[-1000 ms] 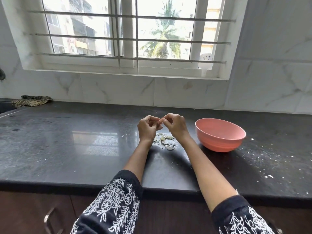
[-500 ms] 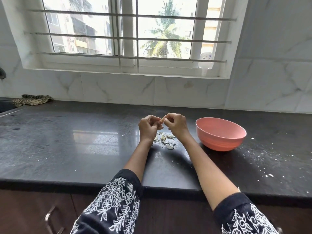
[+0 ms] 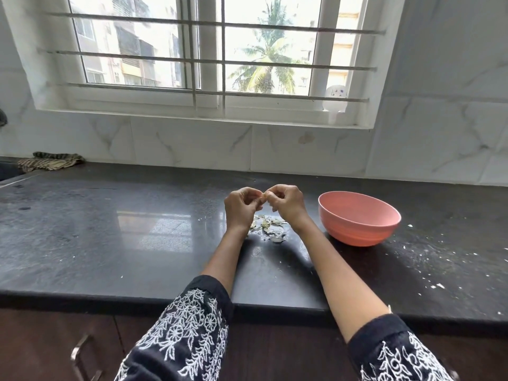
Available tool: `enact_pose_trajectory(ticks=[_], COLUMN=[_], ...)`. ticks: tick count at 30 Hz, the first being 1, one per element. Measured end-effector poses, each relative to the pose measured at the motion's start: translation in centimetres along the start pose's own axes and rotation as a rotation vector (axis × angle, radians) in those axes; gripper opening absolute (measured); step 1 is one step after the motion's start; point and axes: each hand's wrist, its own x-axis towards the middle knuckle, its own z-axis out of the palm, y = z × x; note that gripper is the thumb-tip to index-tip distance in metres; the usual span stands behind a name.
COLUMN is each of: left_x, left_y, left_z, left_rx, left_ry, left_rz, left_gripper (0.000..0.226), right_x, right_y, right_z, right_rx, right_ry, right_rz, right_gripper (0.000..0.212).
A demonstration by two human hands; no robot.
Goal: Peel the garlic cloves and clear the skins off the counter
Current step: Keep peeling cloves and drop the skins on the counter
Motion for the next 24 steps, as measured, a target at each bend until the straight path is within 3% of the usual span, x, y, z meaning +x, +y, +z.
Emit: enact_pose_trajectory(ticks=[7, 11, 15, 24], left_x=[-0.1, 0.1, 0.1, 0.4], left_y=[0.3, 0.7, 0.7, 1.1], left_z=[0.2, 0.0, -0.2, -0.6], left_rx=[-0.137, -0.265, -0.394, -0.549], left_ry=[0.009, 0.028, 0.106, 0.260], left_rz=[-0.116, -0.182, -0.231, -0.293], left_gripper=[0.005, 0.019, 0.011, 0.020], right_x=[-0.1, 0.1, 0.0, 0.1], right_y=[0.1, 0.1, 0.2, 0.3], right_z=[-0.2, 0.0, 0.1, -0.4], right_rx=[-0.004, 0.004, -0.019, -0.057], right_ry=[-0.006, -0.007, -0.035, -0.013], right_rz=[-0.006, 0.004, 0.012, 0.024], right_gripper=[0.008, 0.009, 0.009, 0.011])
